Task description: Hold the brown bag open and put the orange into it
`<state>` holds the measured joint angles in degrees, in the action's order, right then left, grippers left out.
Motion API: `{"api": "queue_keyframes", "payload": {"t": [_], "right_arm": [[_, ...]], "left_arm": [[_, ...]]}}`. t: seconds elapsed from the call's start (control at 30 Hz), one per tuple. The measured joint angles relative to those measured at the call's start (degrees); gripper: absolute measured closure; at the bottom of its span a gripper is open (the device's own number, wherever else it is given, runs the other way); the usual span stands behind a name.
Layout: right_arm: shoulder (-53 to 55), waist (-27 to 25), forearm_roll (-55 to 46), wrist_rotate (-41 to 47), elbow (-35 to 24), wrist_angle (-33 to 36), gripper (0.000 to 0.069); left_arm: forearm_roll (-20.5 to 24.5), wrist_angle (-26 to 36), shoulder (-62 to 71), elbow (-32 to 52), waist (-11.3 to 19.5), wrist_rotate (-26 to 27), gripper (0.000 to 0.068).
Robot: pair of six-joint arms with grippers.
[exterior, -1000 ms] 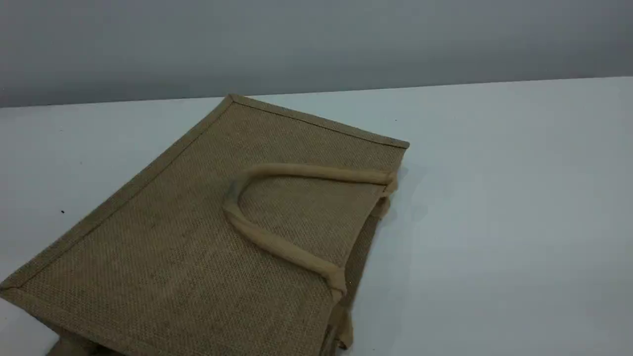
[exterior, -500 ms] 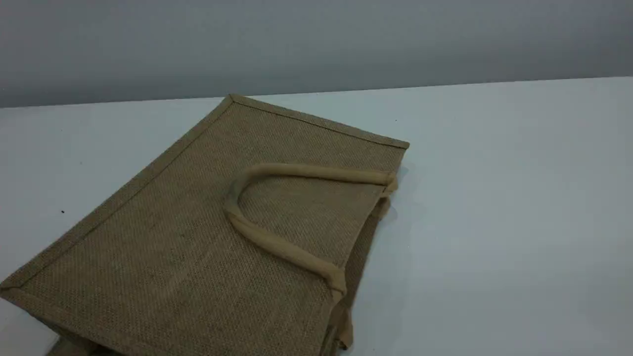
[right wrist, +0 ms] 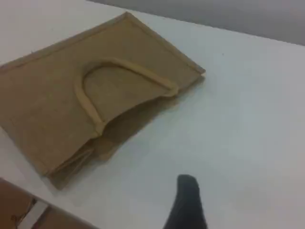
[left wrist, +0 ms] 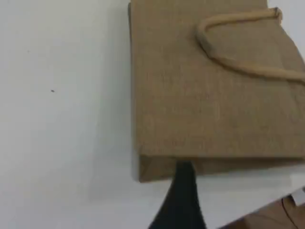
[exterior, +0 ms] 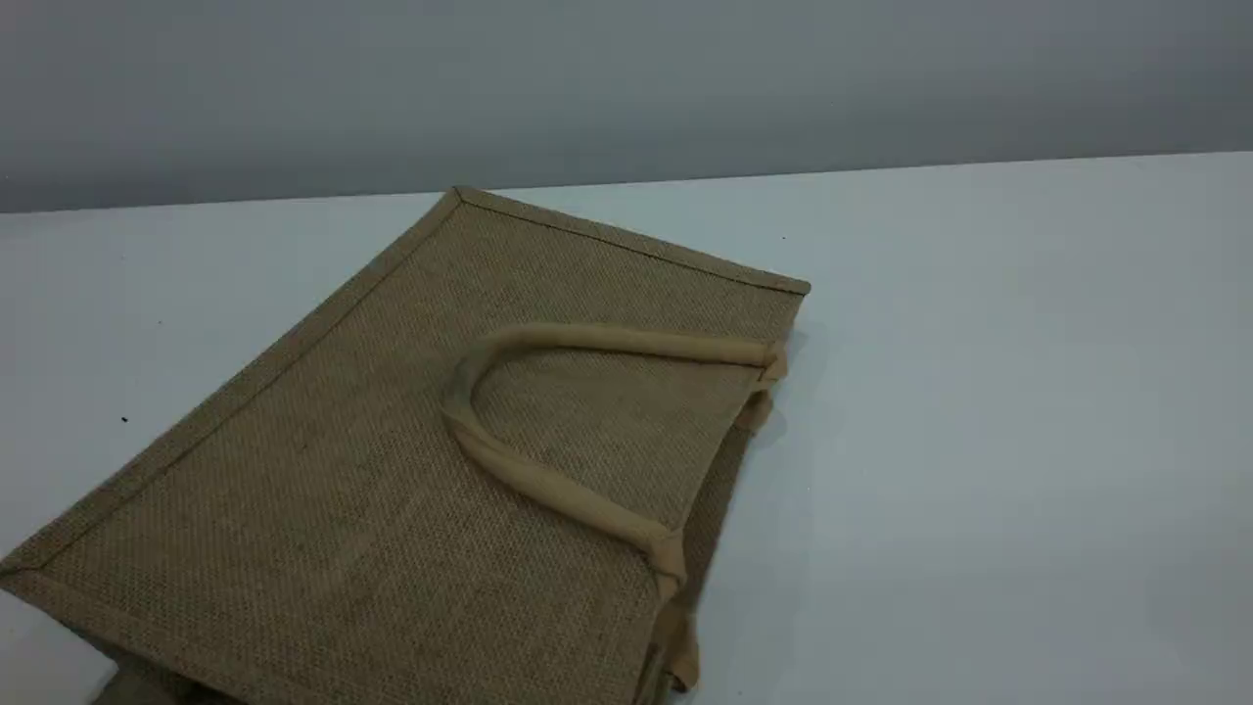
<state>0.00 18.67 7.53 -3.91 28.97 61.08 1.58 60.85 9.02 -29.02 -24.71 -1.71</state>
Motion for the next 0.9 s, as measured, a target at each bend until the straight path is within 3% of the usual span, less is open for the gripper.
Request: {"api": "queue_keyframes", "payload": {"t": [0.13, 0.43, 0.73, 0.83, 0.9], "right_arm": [[0.0, -2.9, 0.1, 0.0, 0.0, 0.1, 0.0200], [0.0, -16.1, 0.0, 0.0, 0.0, 0.1, 0.0200], [0.0, -16.5, 0.1, 0.0, 0.1, 0.3, 0.0200], [0.0, -16.5, 0.1, 0.0, 0.1, 0.3, 0.0200], [0.0, -16.5, 0.1, 0.0, 0.1, 0.3, 0.0200]], "left_arm": [[-0.1, 0.9, 0.0, 0.3, 0.0, 0.2, 0.0116], [-0.1, 1.0, 0.0, 0.2, 0.0, 0.2, 0.0116], [-0.1, 1.0, 0.0, 0.2, 0.3, 0.2, 0.0116], [-0.1, 1.0, 0.0, 0.2, 3.9, 0.5, 0.0116], [-0.1, 1.0, 0.0, 0.2, 8.1, 0.5, 0.0116]]}}
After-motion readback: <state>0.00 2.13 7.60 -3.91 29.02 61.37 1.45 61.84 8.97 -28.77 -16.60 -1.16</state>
